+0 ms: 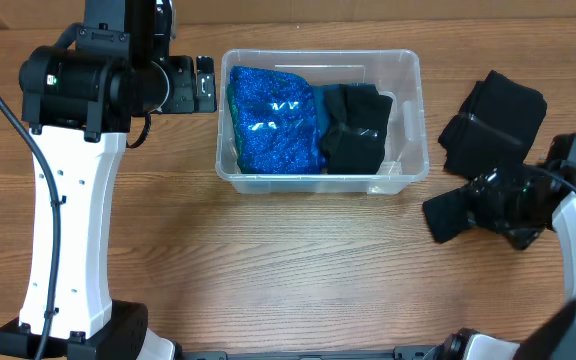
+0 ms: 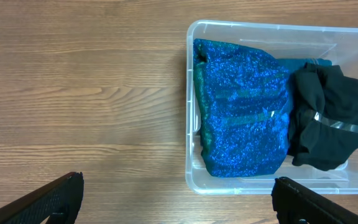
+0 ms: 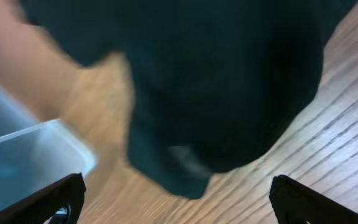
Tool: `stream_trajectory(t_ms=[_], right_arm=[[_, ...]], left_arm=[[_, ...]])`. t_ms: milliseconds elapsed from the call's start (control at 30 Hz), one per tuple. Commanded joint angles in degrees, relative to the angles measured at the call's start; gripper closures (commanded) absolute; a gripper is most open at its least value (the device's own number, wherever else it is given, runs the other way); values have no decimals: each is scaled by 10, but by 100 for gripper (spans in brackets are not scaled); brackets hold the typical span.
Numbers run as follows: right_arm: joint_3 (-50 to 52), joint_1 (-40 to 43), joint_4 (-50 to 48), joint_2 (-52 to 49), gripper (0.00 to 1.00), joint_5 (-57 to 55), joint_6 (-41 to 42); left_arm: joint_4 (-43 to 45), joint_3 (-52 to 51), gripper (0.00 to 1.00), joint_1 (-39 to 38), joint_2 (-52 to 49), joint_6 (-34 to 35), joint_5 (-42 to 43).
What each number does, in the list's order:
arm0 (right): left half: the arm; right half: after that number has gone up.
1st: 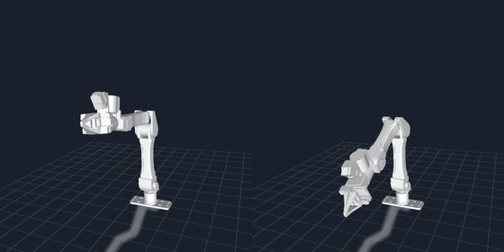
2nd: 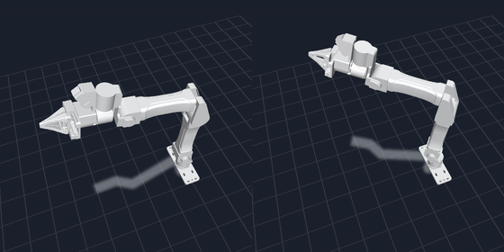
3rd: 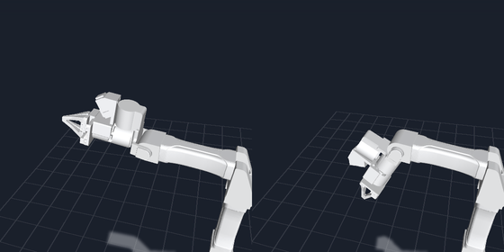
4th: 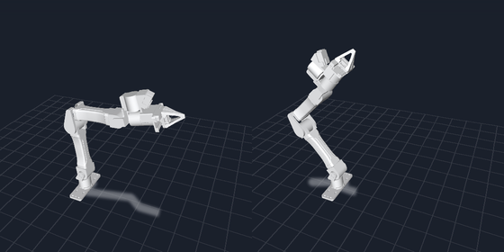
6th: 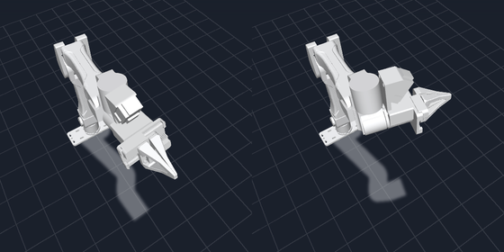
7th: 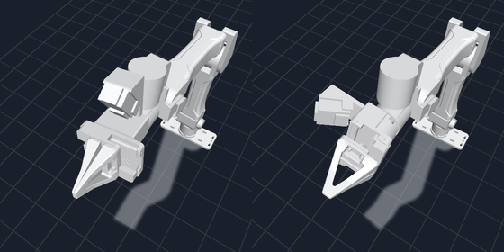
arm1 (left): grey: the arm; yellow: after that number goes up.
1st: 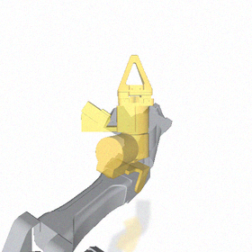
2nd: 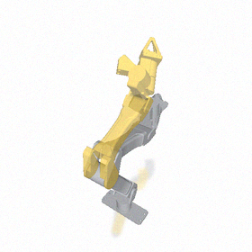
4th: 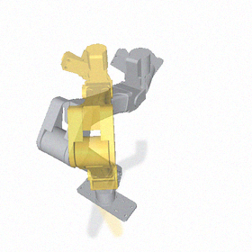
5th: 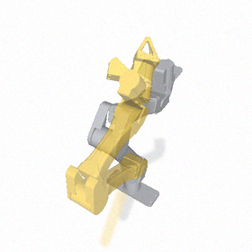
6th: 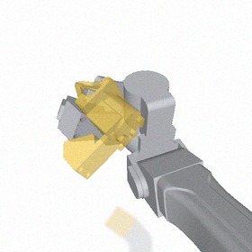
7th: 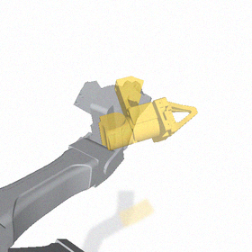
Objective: Pack container
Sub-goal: 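Return the right gripper to the black pile and grasp another piece, then place the second black piece into the bin beside the first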
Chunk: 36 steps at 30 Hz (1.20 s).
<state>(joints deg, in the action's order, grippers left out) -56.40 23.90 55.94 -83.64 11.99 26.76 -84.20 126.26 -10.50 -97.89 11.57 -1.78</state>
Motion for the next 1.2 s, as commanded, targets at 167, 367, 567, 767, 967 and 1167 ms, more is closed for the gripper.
stream_trajectory(t_ms=[167, 367, 567, 767, 967, 1167], right_arm=[[82, 10, -139, -34, 0, 11, 25], [129, 10, -229, -43, 21, 12, 63], [120, 10, -239, -43, 69, 33, 53], [30, 0, -148, 43, 81, 63, 3], [-99, -85, -106, 161, 94, 162, -16], [-106, -231, -301, 151, 96, 287, -17]], left_arm=[[2, 2, 0, -4, 7, -9, -3], [2, 2, 0, -4, 7, -9, -3], [2, 2, 0, -4, 7, -9, -3], [2, 2, 0, -4, 7, -9, -3], [2, 2, 0, -4, 7, -9, -3], [2, 2, 0, -4, 7, -9, -3]])
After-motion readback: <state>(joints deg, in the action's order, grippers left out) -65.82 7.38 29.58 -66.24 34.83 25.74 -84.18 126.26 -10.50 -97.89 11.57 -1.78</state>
